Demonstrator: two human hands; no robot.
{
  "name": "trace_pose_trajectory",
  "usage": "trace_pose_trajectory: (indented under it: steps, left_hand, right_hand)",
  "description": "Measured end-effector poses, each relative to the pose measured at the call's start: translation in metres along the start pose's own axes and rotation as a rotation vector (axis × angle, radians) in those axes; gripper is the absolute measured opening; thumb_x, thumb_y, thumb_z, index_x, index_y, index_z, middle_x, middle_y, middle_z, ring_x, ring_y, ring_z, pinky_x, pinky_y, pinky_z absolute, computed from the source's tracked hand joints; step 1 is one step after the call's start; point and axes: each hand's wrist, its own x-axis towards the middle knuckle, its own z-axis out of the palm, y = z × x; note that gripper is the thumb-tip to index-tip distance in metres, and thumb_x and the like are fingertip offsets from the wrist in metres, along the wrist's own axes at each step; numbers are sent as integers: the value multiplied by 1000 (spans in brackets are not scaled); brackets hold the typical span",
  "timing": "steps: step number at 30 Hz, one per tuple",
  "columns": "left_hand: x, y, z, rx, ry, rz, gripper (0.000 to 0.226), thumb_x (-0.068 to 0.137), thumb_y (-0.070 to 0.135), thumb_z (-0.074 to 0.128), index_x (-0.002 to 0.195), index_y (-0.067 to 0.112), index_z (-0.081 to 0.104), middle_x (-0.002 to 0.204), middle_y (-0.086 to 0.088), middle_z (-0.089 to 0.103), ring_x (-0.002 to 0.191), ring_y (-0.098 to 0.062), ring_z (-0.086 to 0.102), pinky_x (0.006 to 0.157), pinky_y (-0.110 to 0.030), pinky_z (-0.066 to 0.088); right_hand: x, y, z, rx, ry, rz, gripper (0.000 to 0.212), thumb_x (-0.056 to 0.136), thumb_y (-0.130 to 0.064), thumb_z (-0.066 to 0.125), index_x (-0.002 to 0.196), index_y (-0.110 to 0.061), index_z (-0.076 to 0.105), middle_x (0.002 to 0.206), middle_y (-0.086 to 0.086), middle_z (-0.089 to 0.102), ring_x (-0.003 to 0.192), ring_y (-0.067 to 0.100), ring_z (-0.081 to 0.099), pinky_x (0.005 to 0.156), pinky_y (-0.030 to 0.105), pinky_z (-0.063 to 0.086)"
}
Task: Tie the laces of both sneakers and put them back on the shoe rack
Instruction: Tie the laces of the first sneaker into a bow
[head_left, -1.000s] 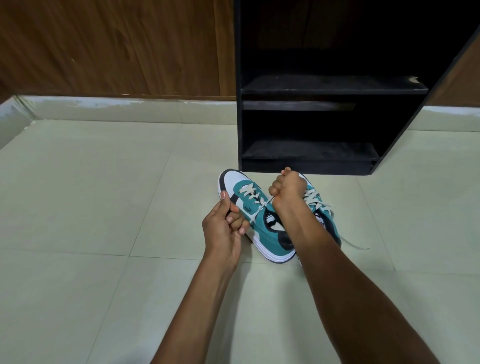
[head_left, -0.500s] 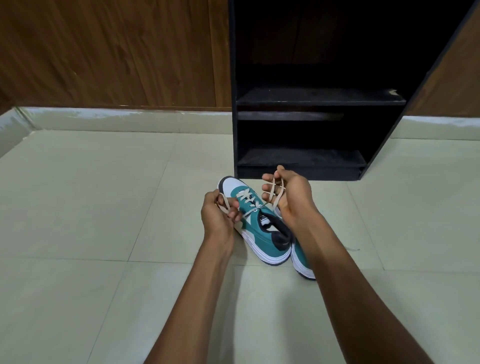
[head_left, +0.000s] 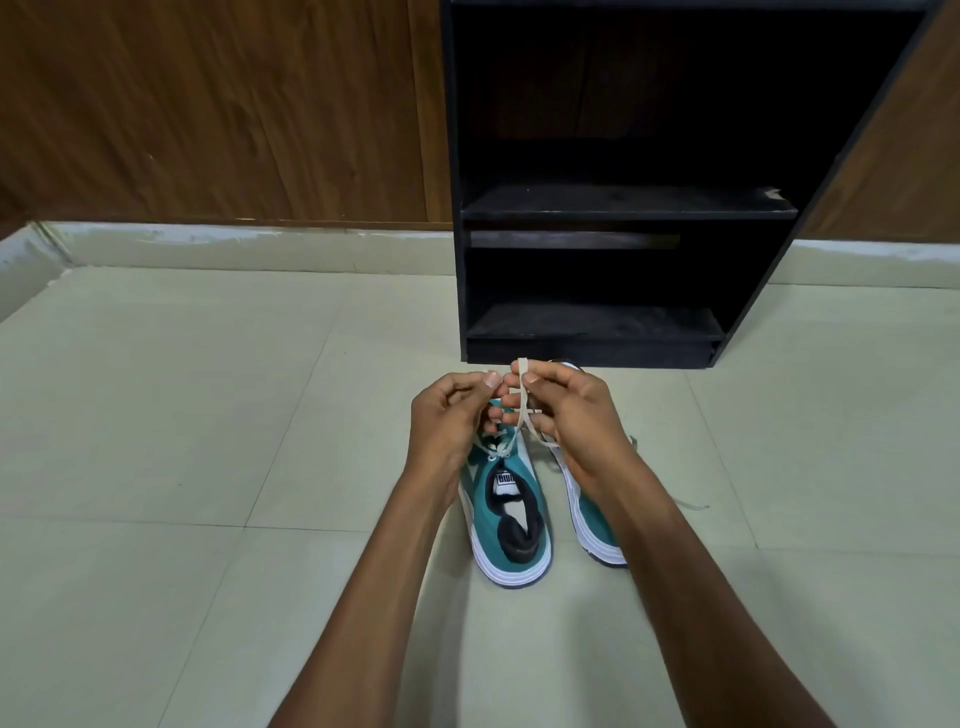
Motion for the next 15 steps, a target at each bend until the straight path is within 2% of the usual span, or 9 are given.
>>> trace_pose_trajectory:
  steps: [1,3,6,8,11,14,15]
  left_hand:
    - [-2,0,2,-14,10,-4,25,86,17,78,101,-3,71,81,-15,75,59,-16,62,56,-27,53]
    - [-5,2,7,-24,47,0,30,81,14,83,97,-5,66,76,-17,72,50,-14,57,47,-25,47]
    - [-6,5,12,38,51,16,40,76,16,88,95,7,55,69,-12,69,44,-12,53,43,-24,43]
    - [-5,6,12,70,41,17,46,74,17,90,96,11,50,67,-9,70,43,-12,52,43,-25,43]
    - [-5,5,11,94,42,49,35,76,18,88,99,2,66,69,-10,73,44,-14,53,45,-26,45]
    - [-5,0,14,55,76,53,24,78,17,86,93,2,74,62,-8,69,49,-19,55,45,-26,46]
    - [-5,-1,15,24,67,40,22,79,17,85,93,4,75,61,-6,68,52,-22,56,48,-27,45]
  right_hand:
    - [1,3,-2,-49,-2,-14,17,100,-8,57,109,-8,72,100,15,79,95,34,76,85,42,62]
    - [2,10,-4,-122,-8,-38,18,98,-5,59,108,-10,73,98,11,79,89,25,76,76,36,61]
    - [0,14,-5,-147,5,-35,20,97,-1,58,112,-4,70,94,10,77,74,12,74,59,25,53]
    - [1,15,-5,-128,38,-19,19,96,-2,61,114,-2,67,98,14,77,73,14,74,56,24,52]
    - [4,17,-5,-38,86,14,19,93,-4,69,111,-3,62,102,19,77,74,23,75,58,29,56]
    - [4,18,-3,2,119,35,18,89,-7,75,105,-5,67,101,18,78,85,30,76,75,38,61]
    - [3,17,-3,24,119,36,15,89,-7,75,104,-4,70,98,18,78,85,29,76,76,36,61]
